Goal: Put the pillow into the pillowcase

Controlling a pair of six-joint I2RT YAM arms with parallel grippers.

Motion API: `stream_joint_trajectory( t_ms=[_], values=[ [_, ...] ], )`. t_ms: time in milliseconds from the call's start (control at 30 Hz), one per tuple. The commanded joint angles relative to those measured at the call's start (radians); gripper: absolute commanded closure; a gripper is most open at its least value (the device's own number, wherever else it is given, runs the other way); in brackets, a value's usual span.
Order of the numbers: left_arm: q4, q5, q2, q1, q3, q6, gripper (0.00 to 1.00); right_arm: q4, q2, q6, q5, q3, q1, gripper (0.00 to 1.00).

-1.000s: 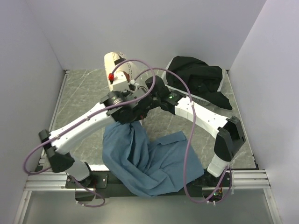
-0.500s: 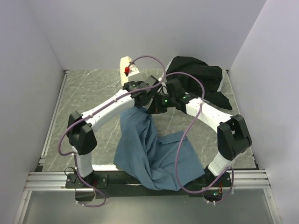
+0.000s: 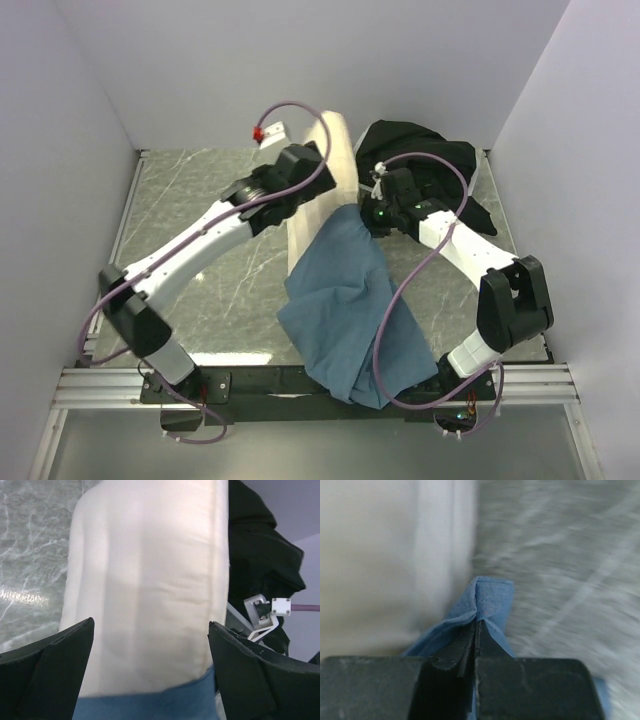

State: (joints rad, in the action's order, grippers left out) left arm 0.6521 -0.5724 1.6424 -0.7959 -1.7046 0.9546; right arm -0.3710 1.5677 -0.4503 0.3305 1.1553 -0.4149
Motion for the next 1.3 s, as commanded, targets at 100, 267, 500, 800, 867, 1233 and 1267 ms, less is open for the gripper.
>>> stream_joint_trajectory(
  t_ms=[100,267,500,800,867,1233,1267],
  values=[
    [-0.184,0.257,-0.188,0.216,0.319,-0.005,0.01,-0.114,-0.064,0.051,-0.185,0.063,0.005,1.00],
    [-0.452,0.486,-0.129,0.308,0.516,-0.042,0.01,-0.158,-0.066,0.067,-0.298,0.070,0.005,1.00],
    [-0.877,0.776,0.057,0.403,0.635,-0.051,0.01,-0.177,-0.052,0.070,-0.309,0.090,0.004,1.00],
    [-1.251,0.976,0.290,0.429,0.672,-0.011,0.01,-0.194,-0.043,0.073,-0.271,0.133,0.004,1.00],
    [-1.416,1.020,0.339,0.428,0.692,0.054,0.05,-0.204,-0.037,0.076,-0.269,0.150,0.004,1.00],
    [-1.179,0.797,-0.055,0.429,0.770,-0.029,0.99,-0.269,-0.012,0.087,-0.284,0.276,-0.001,1.00],
    [-1.028,0.745,-0.111,0.429,0.772,-0.037,0.99,-0.288,-0.009,0.091,-0.297,0.294,-0.004,1.00]
  ],
)
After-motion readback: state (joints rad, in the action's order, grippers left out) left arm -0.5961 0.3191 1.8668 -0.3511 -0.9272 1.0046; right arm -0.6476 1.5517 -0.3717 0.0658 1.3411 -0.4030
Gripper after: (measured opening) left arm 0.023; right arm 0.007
